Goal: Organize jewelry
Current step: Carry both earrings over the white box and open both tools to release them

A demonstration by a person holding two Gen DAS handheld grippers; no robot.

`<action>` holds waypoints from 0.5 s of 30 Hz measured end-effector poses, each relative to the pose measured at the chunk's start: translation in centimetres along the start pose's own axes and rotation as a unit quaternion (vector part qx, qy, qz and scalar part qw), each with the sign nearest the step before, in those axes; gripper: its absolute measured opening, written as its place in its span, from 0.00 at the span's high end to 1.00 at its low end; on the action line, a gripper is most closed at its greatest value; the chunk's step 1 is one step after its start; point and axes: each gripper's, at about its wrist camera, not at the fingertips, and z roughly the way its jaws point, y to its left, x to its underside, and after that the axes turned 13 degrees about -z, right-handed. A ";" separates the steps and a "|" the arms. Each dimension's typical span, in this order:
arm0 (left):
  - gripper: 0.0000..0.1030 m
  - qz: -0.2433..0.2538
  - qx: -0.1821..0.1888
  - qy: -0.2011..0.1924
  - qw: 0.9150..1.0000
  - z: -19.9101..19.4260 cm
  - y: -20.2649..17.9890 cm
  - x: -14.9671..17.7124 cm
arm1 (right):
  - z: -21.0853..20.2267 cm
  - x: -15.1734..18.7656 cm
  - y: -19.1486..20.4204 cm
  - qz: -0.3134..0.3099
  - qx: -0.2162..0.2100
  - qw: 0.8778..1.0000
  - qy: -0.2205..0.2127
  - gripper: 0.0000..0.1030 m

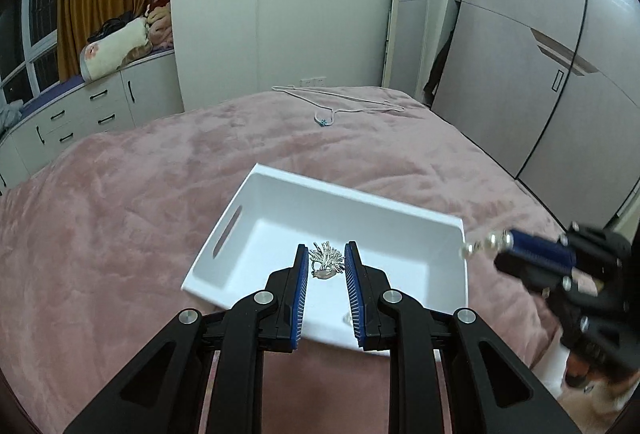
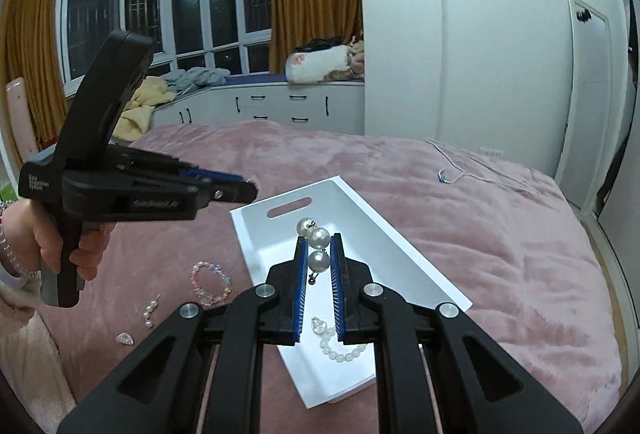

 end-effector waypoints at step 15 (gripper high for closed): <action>0.77 -0.019 -0.026 0.058 0.998 9.6 -0.7 -2.4 | 5.8 2.2 -2.7 0.058 0.006 0.995 0.087 0.89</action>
